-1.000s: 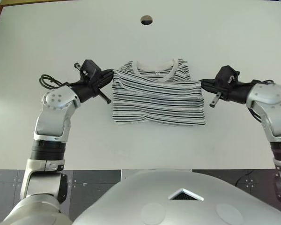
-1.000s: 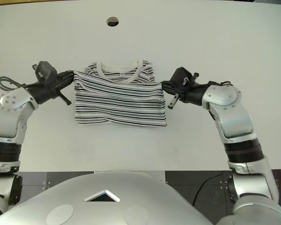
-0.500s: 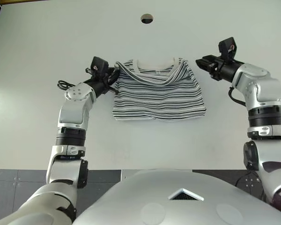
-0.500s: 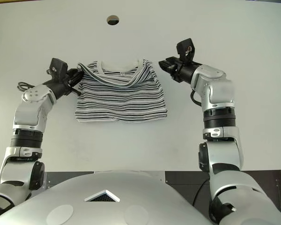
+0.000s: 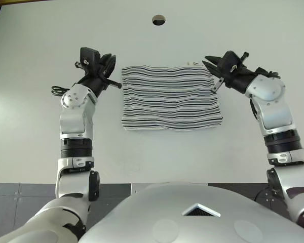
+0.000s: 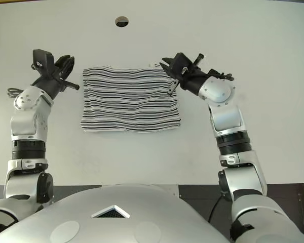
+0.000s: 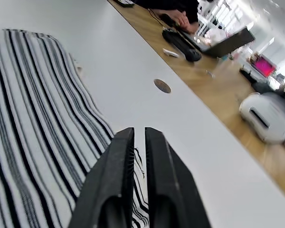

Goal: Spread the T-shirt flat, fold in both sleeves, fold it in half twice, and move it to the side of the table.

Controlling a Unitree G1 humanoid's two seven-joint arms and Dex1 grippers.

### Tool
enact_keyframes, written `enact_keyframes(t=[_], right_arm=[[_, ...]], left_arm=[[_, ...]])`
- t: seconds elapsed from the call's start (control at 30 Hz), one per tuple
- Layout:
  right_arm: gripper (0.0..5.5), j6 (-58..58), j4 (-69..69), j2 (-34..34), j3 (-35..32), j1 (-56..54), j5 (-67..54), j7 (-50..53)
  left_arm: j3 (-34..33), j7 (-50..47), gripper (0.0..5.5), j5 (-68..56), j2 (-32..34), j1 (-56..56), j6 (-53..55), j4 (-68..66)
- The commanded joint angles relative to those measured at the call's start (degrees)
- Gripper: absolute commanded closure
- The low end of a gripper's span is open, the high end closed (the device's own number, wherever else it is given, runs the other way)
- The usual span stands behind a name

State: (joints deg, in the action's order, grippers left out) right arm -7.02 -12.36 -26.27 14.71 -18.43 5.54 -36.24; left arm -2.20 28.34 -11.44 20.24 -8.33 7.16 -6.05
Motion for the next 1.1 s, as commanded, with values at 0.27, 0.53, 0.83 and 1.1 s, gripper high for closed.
enact_keyframes(t=[0.27, 0.53, 0.83, 1.1], right_arm=[[5.40, -9.64, -24.73, 4.79, 8.70, -13.07, 13.22, 3.10], [5.40, -10.89, -31.86, 4.37, 12.53, -13.34, 16.48, -1.22], [5.40, -7.42, -17.74, -7.37, 13.41, -3.33, 17.36, -9.95], [5.40, -0.24, 23.05, -23.97, 12.36, 19.22, 10.68, -22.97]], left_arm=[[20.34, 2.24, 5.38, 13.19, -0.54, 11.18, 0.00, 15.59], [30.34, 10.82, 5.38, 18.10, 6.08, 15.71, 4.62, 13.92], [29.08, 17.53, 5.38, 19.44, 16.52, 14.95, 6.96, 11.83], [25.22, 24.13, 5.38, 17.87, 22.94, 7.23, 1.46, 7.76]])
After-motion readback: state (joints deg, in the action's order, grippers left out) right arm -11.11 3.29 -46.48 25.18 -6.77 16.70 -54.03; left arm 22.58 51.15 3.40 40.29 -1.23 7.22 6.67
